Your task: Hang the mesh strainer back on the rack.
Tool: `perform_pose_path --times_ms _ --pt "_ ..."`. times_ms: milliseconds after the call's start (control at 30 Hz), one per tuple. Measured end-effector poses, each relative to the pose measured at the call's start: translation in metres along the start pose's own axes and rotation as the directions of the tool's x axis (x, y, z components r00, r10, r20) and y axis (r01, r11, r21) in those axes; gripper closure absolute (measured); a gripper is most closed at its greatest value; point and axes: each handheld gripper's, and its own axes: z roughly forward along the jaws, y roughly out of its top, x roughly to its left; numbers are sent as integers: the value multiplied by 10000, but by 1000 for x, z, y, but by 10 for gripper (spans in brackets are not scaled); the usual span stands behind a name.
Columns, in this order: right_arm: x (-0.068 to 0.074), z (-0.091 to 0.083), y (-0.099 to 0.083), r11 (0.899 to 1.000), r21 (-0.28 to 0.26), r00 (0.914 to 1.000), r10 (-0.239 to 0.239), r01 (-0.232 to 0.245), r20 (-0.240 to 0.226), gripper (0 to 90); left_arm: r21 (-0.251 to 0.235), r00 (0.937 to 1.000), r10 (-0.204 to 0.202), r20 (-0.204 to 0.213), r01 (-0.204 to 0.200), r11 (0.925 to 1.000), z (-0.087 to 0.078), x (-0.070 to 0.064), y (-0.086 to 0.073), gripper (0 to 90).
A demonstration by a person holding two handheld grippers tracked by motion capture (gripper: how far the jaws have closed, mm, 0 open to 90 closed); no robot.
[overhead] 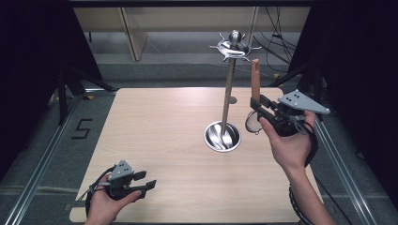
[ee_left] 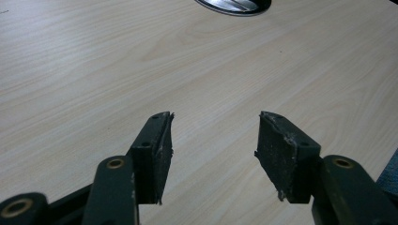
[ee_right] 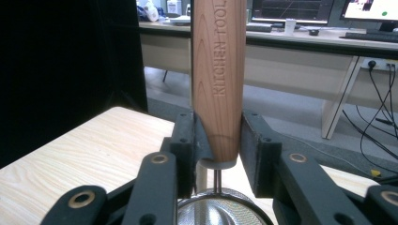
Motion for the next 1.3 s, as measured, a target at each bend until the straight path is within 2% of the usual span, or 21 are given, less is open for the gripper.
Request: perform_pose_path --times_ms 167,200,267,300,467,500,533,700,867,933,1033,1100,1300 --pt "0 1 3 9999 -112 10000 5 -6 -51 694 -31 10000 -22 54 22 10000 0 0 0 445" --pt "1 1 4 10000 -76 10000 -40 40 -3 694 -155 9998 -158 115 159 9998 1 -1 0 445" --pt "1 1 4 9999 -87 10000 -78 78 -11 694 -116 9998 -153 132 155 9998 1 -1 0 445" --pt "2 2 4 9999 -78 10000 74 -74 20 694 -131 9998 -154 124 156 9998 1 -1 0 445" --pt "0 4 5 10000 -77 10000 -51 51 -30 694 -143 9998 -161 110 163 9998 1 -1 0 445" --pt "1 4 5 10000 -45 10000 67 -67 -15 694 -106 9998 -160 96 161 9998 0 -1 0 445" --pt "0 5 5 9999 -98 10000 -79 78 -43 694 -109 9998 -163 94 165 9998 0 -1 0 445" --pt "1 6 6 9999 -105 10000 71 -71 -8 694 -107 9998 -161 91 162 9998 0 -1 0 445" --pt "-1 8 7 9998 -139 9999 -129 129 -17 694 -147 9998 -148 99 150 9998 1 -1 -1 445" --pt "1 9 7 9999 -90 9999 98 -98 -60 694 -144 9998 -145 99 147 9998 1 -1 -1 445" --pt "-1 10 7 9998 -148 9999 -125 124 -50 694 -141 9998 -151 97 153 9998 1 -1 -1 445" --pt "1 11 7 9999 -81 9999 83 -84 -59 694 -136 9998 -157 99 159 9998 1 -1 -1 445" --pt "1 13 8 9999 -98 10000 48 -48 -43 694 -103 9998 -161 84 162 9998 1 -1 0 445"
